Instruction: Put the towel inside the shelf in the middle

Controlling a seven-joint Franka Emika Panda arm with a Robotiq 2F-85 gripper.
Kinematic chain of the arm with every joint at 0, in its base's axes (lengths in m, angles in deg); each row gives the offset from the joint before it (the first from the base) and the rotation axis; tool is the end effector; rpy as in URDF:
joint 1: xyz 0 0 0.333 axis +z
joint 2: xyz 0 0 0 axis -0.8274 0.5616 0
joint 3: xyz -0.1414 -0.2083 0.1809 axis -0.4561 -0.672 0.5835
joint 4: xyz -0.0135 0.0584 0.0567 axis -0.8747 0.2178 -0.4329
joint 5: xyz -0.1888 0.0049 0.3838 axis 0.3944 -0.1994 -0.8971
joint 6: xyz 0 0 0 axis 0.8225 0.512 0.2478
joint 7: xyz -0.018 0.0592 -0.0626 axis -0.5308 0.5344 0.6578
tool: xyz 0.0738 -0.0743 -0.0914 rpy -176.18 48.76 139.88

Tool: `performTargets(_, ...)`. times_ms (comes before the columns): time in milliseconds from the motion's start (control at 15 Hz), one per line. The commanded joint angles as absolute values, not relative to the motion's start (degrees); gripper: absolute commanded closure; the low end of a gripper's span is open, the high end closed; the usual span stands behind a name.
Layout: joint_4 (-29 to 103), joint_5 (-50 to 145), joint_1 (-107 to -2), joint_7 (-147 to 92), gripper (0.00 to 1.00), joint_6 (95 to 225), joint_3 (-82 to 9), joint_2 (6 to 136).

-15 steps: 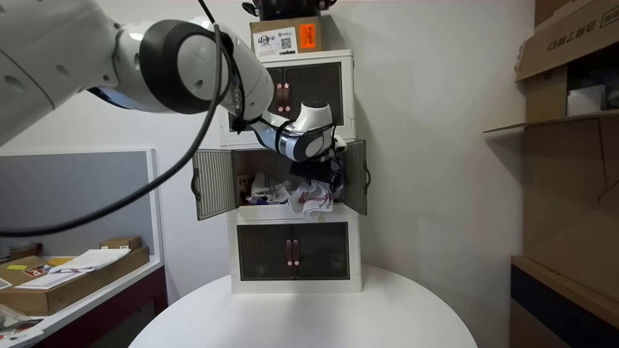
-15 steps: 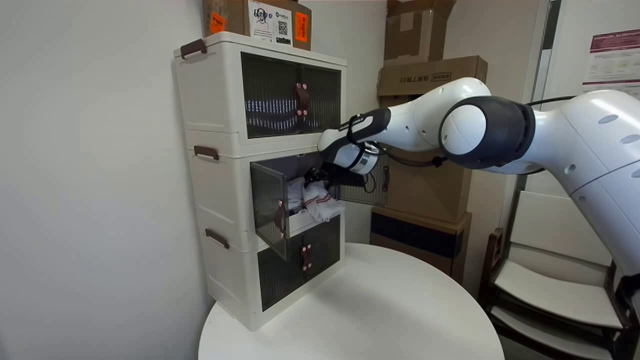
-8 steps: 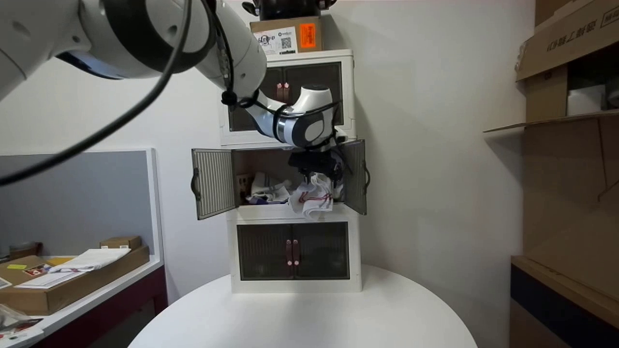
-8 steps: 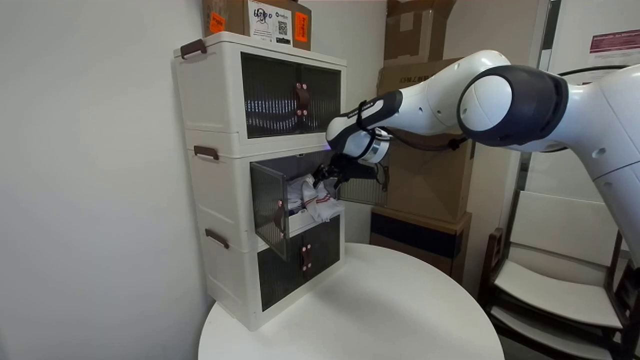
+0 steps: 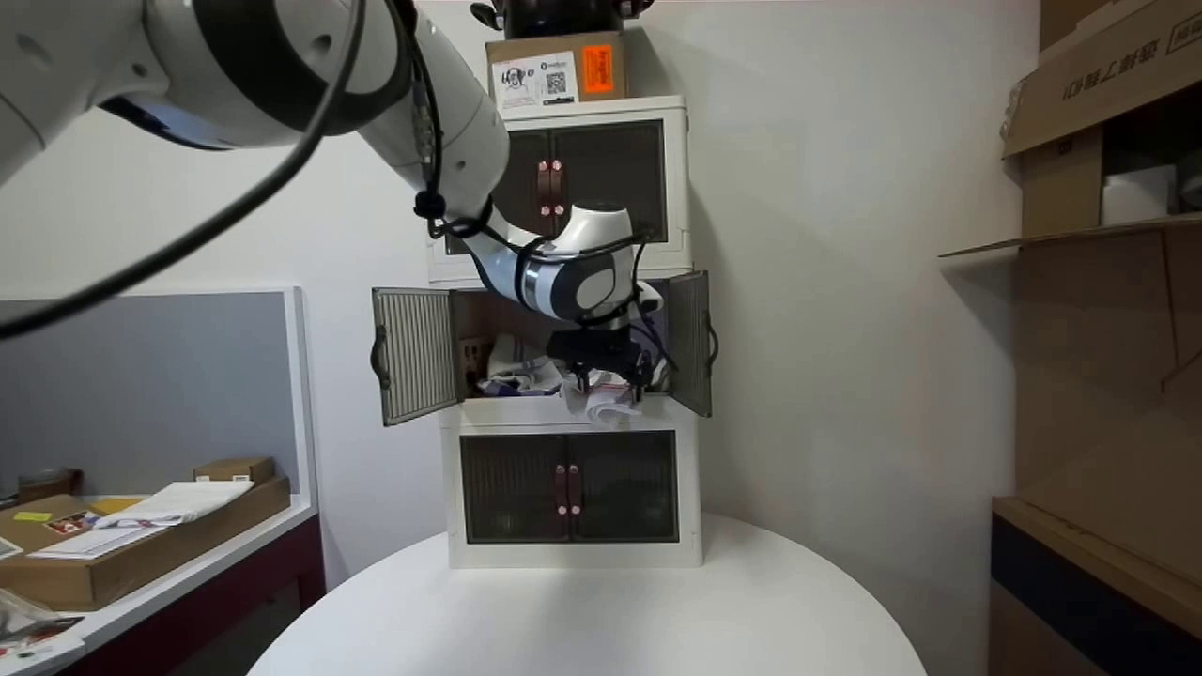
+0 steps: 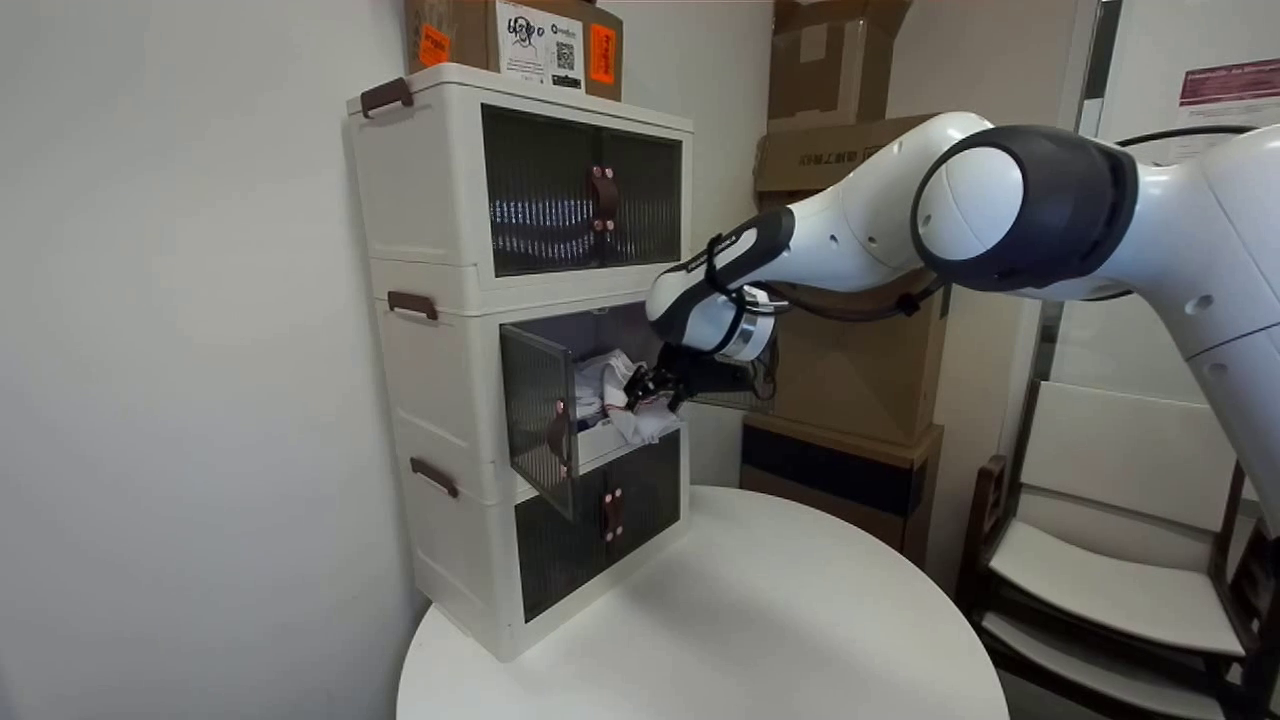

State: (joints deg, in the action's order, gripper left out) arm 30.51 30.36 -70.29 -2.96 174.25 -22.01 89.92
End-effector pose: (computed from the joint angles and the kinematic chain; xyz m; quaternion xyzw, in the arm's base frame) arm 0.7871 -0.0834 0.3124 -0.9619 -0.0142 -0.2613 0.0794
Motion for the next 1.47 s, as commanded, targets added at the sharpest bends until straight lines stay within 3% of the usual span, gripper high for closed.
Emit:
performTargets(0,32.2,28.2,-69.7,-0.6,0.28,178.6,-19.7,90.8)
performTargets(667,29.2,22.9,-68.0,-9.2,1.0,188.8,-17.6,93.9)
performTargets(1067,16.5,24.3,-62.7,-20.8,1.0,200.6,-18.8,104.4)
performTargets(1400,3.6,25.6,-60.7,-26.1,1.0,198.1,-19.1,115.2)
